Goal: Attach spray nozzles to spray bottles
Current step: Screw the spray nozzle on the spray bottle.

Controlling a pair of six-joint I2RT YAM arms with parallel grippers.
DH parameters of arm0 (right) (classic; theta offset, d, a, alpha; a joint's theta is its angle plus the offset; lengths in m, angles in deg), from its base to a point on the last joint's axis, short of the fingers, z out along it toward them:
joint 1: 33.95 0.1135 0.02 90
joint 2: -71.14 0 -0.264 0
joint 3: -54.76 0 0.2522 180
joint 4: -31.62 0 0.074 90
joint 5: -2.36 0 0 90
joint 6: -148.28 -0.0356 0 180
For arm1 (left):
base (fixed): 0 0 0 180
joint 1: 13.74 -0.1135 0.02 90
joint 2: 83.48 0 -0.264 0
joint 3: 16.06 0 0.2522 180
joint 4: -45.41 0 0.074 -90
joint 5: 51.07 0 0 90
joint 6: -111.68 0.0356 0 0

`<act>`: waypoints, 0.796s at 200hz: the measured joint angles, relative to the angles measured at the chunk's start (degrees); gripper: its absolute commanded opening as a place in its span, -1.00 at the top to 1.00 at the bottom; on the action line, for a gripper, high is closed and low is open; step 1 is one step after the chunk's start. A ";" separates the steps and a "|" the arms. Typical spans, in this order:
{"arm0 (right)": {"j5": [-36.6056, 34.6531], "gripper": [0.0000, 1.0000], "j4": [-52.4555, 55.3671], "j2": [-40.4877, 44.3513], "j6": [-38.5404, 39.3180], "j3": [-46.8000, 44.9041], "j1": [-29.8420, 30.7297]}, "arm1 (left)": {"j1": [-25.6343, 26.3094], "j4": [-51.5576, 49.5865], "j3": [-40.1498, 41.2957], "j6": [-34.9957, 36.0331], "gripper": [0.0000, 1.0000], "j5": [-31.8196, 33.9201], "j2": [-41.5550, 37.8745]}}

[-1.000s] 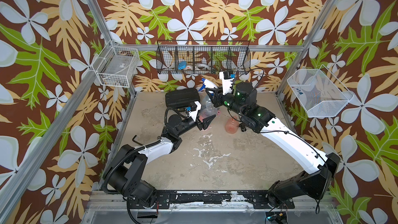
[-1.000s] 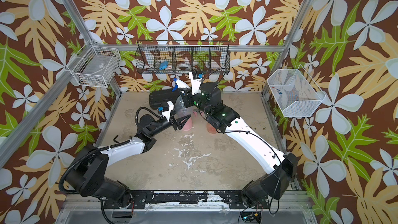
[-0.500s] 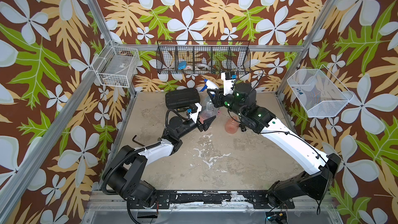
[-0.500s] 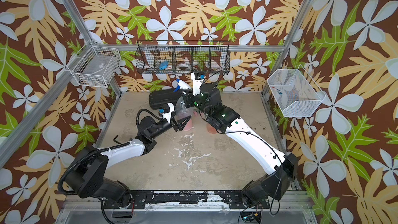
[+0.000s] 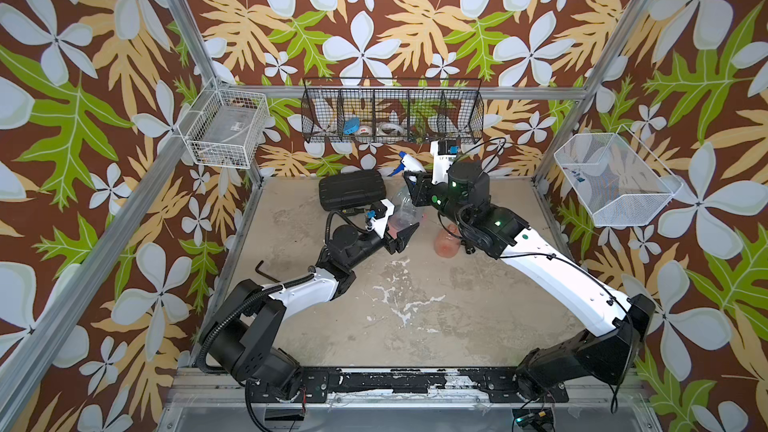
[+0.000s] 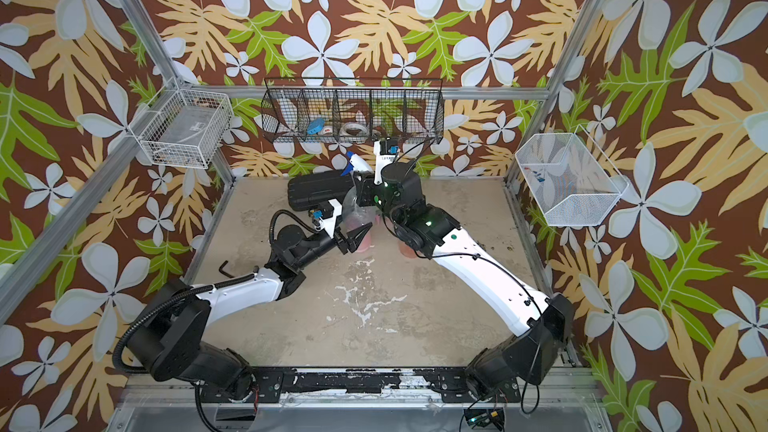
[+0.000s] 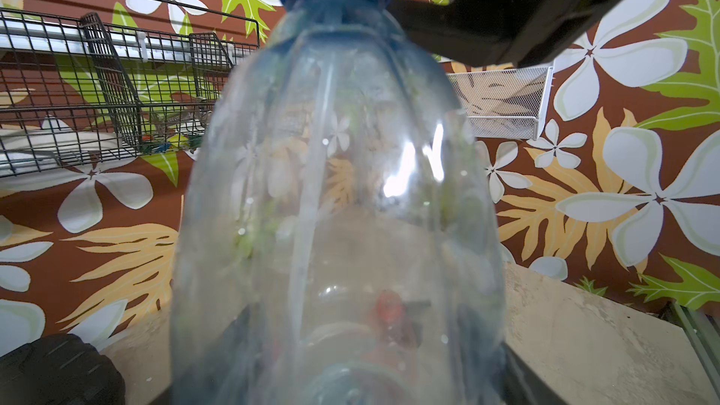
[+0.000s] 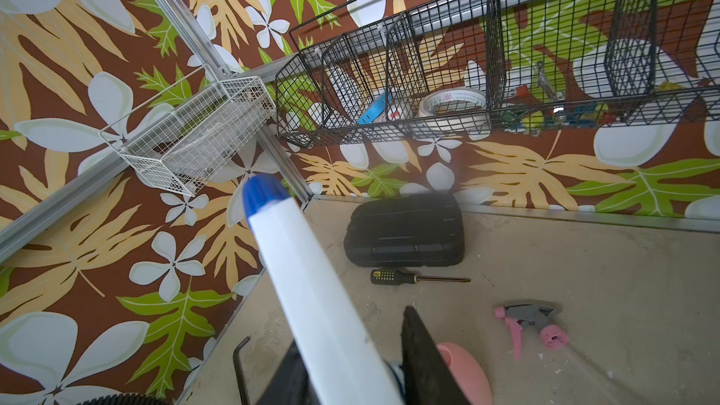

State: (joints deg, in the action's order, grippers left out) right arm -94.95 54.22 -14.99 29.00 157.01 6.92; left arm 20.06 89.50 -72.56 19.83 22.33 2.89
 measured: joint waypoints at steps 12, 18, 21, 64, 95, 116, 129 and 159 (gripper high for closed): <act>0.02 1.00 -0.37 0.37 0.22 -0.44 0.00 | 0.00 0.00 0.00 0.28 -0.22 -0.02 0.00; 0.09 1.00 -0.68 0.68 0.42 -0.81 0.00 | 0.02 0.11 0.11 0.48 -0.28 -0.07 0.00; 0.17 1.00 -0.74 0.83 0.48 -0.98 0.02 | 0.02 0.33 0.24 0.63 -0.33 -0.09 0.00; -0.70 1.00 0.22 2.05 1.42 -2.14 0.31 | -0.02 3.06 3.19 1.68 -0.89 1.16 -0.28; -2.45 1.00 0.85 2.99 1.11 -2.82 0.26 | -0.11 4.22 4.61 1.36 -0.99 3.02 -0.28; -3.32 1.00 0.87 3.19 1.25 -3.06 0.24 | -0.11 4.52 5.14 1.18 -0.99 3.23 -0.13; -3.91 1.00 0.87 3.19 1.44 -3.06 0.02 | -0.11 4.20 5.31 1.20 -0.99 3.56 -0.11; -4.74 1.00 1.40 3.28 2.12 -3.06 -4.07 | -0.20 3.08 6.38 1.64 -0.99 5.95 -0.11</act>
State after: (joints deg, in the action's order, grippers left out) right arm -99.70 55.62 -11.71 31.12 153.95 2.85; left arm 19.86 92.58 -66.18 21.47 28.28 2.78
